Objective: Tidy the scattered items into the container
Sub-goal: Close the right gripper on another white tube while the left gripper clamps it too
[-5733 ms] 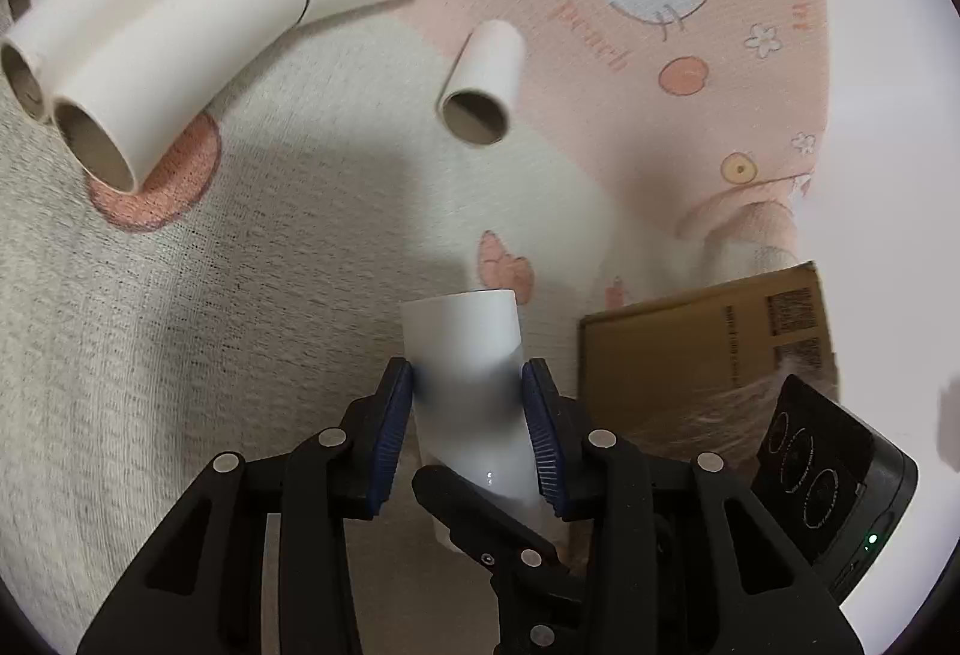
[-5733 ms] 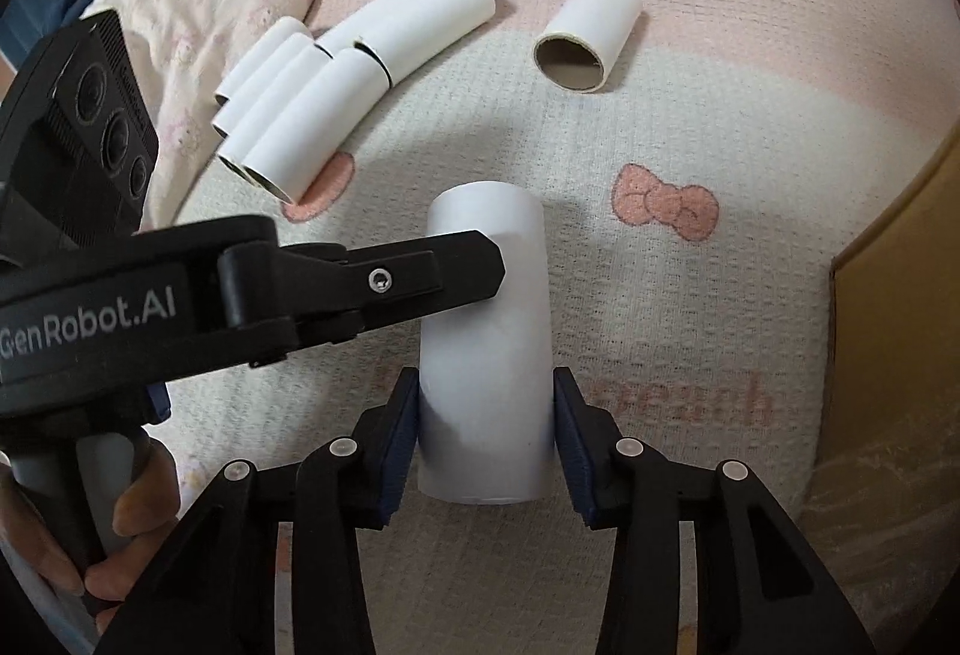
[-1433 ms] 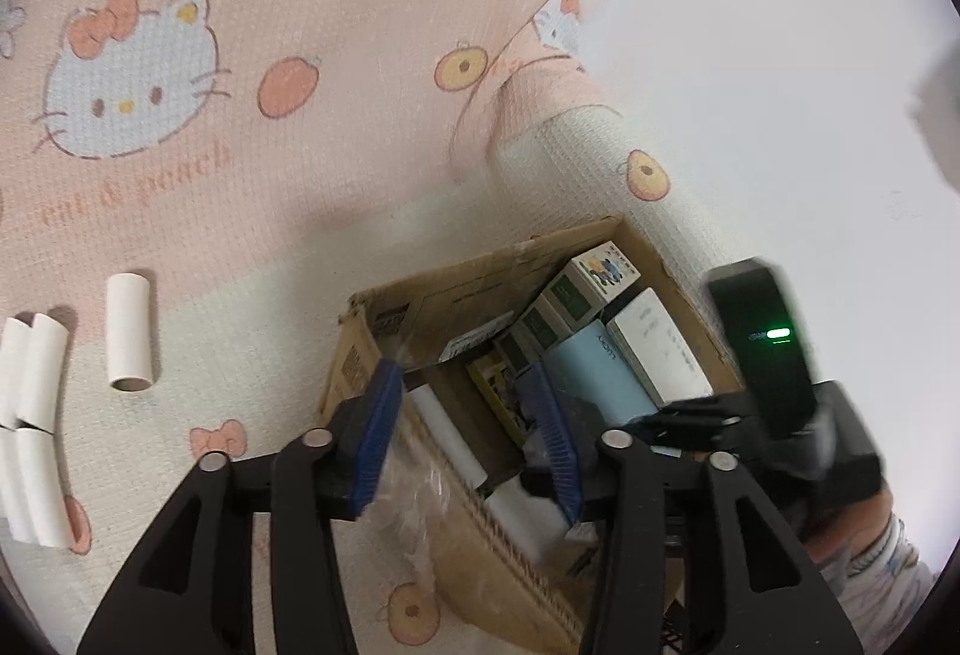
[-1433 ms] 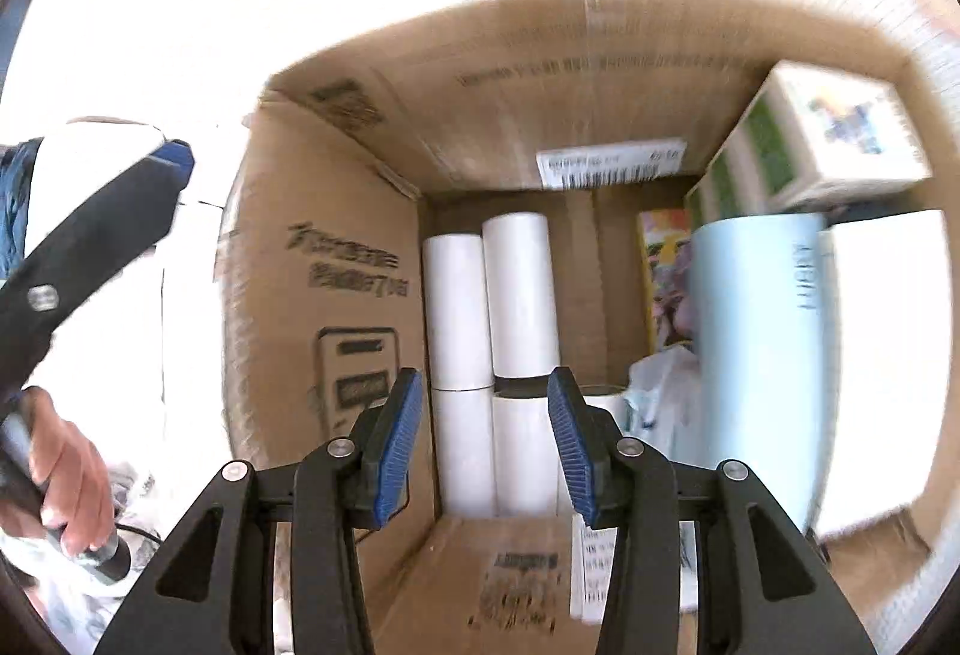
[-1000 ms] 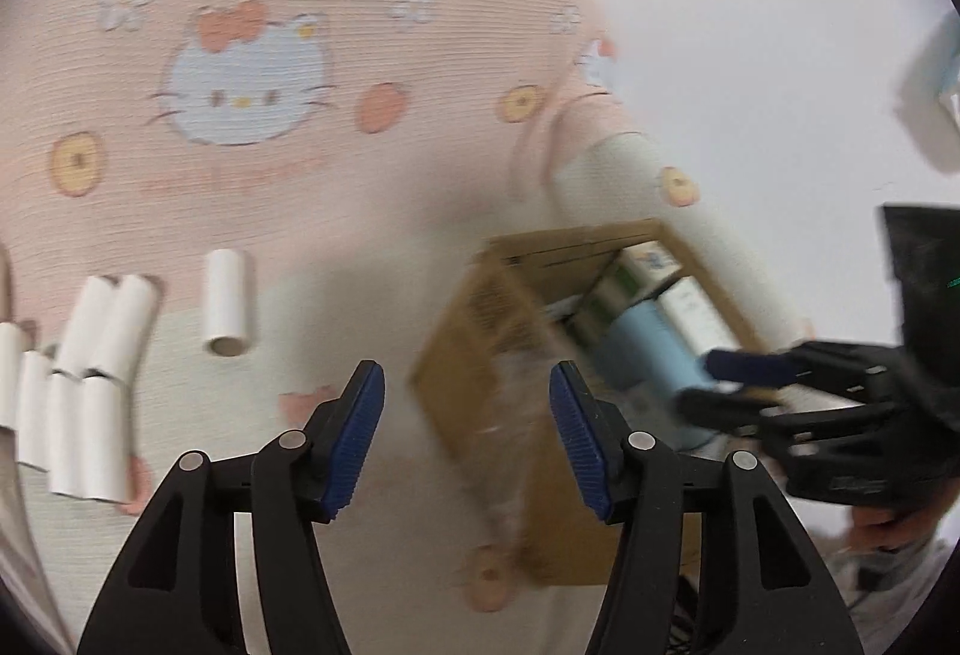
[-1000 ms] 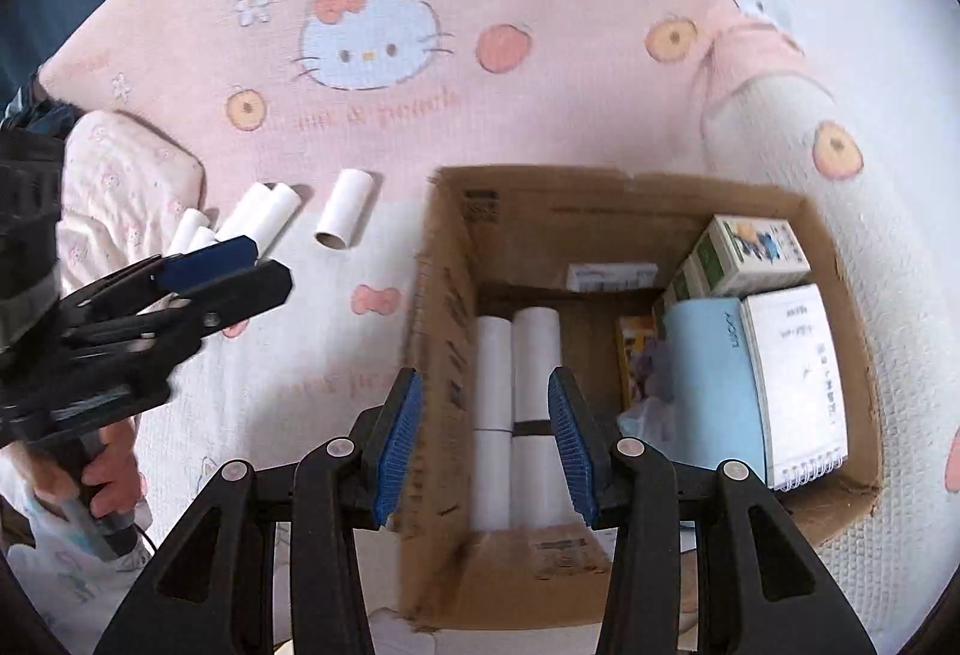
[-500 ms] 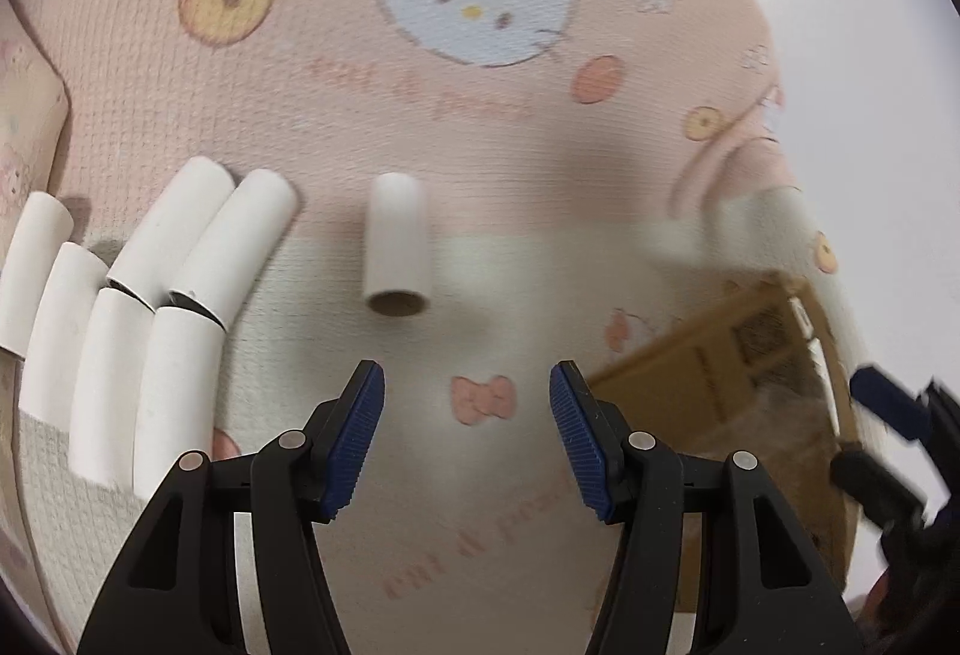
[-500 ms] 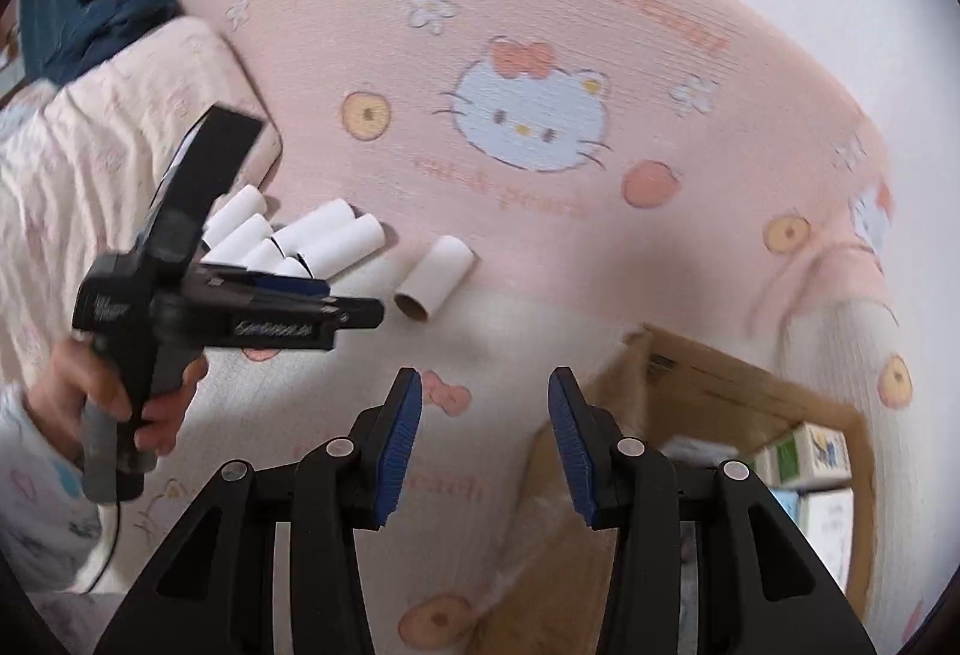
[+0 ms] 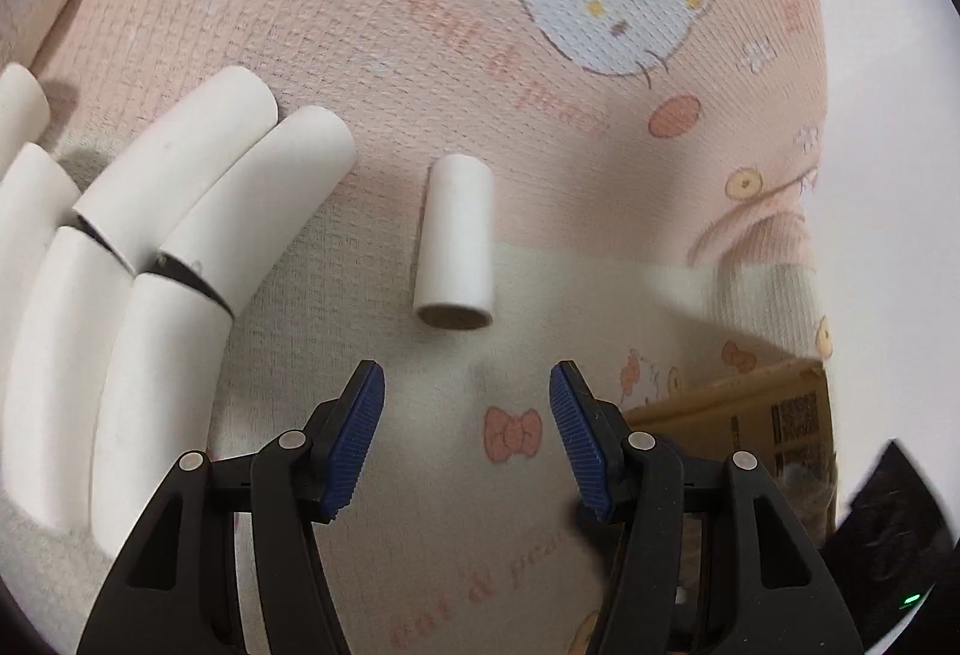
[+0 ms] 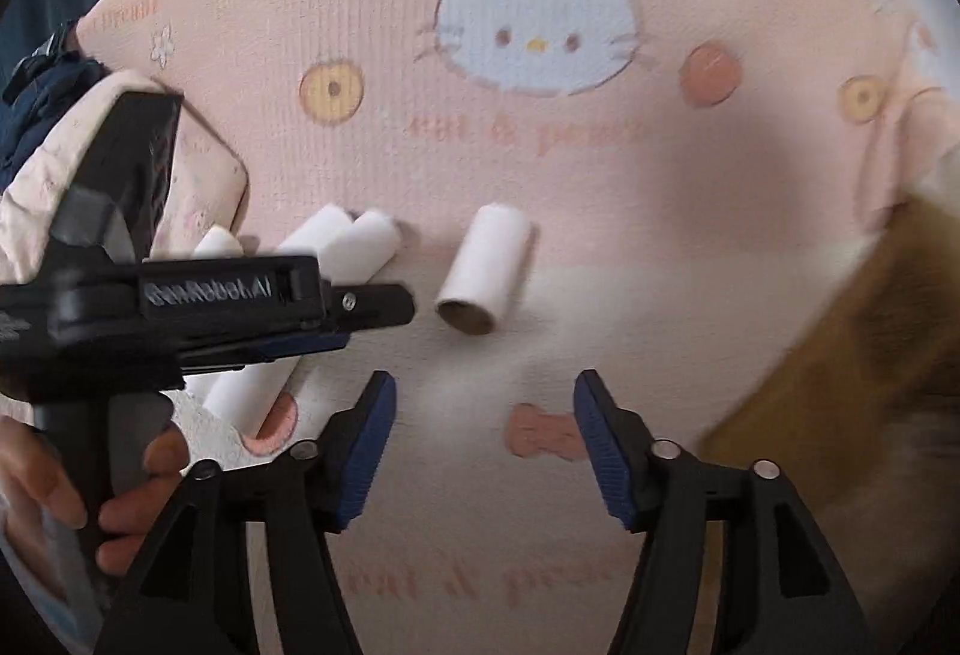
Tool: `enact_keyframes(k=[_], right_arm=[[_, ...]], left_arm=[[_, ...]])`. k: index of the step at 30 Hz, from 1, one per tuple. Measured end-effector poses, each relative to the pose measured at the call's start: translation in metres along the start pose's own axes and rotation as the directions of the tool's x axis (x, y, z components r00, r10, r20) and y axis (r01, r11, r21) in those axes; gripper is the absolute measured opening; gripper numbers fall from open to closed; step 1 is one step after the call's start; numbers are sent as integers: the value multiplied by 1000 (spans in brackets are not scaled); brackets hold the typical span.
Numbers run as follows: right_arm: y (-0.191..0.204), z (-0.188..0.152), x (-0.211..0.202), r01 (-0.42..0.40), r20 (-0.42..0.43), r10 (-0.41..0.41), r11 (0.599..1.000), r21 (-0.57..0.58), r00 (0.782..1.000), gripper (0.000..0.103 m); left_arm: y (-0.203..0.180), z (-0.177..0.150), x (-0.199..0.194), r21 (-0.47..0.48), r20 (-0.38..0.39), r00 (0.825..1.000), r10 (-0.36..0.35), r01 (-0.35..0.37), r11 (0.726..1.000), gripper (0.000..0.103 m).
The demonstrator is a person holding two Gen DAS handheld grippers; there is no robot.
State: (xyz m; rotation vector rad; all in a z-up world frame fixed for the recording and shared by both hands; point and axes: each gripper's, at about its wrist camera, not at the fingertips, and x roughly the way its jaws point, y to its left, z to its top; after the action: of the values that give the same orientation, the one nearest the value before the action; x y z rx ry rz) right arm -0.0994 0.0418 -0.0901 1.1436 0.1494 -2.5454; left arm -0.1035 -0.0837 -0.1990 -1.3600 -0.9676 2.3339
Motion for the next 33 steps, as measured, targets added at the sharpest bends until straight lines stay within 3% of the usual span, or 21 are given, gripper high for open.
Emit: enact_keyframes(k=[3, 9, 16, 19, 22, 26, 30, 33], right_arm=[[3, -1, 33, -10, -25, 10, 1000, -2, 1000, 61], [-19, -1, 69, -39, -36, 47, 981, 188, 998, 61], [-22, -5, 75, -26, 41, 18, 980, 199, 999, 62], [-23, -8, 80, -59, 59, 47, 975, 215, 997, 62], [-28, -17, 87, -98, 46, 89, 960, 261, 995, 62], [-26, -23, 88, -116, 48, 107, 957, 267, 993, 62], [-29, -18, 88, -116, 57, 105, 962, 249, 993, 62], [-41, -17, 87, -132, 60, 120, 943, 304, 991, 62]], left_arm=[[7, 9, 10, -45, -16, 999, -43, 42, 998, 62], [5, 27, 29, -51, -14, 1000, -19, 18, 999, 62], [6, 41, 52, -75, -39, 999, 0, -3, 997, 58], [7, 44, 59, -79, -54, 999, 4, -8, 997, 57], [6, 47, 66, -75, -73, 997, 22, -28, 997, 44], [9, 48, 74, -112, -102, 994, -29, 18, 994, 42], [4, 44, 75, -108, -102, 994, -30, 19, 994, 42], [0, 42, 78, -101, -123, 992, -35, 23, 995, 41]])
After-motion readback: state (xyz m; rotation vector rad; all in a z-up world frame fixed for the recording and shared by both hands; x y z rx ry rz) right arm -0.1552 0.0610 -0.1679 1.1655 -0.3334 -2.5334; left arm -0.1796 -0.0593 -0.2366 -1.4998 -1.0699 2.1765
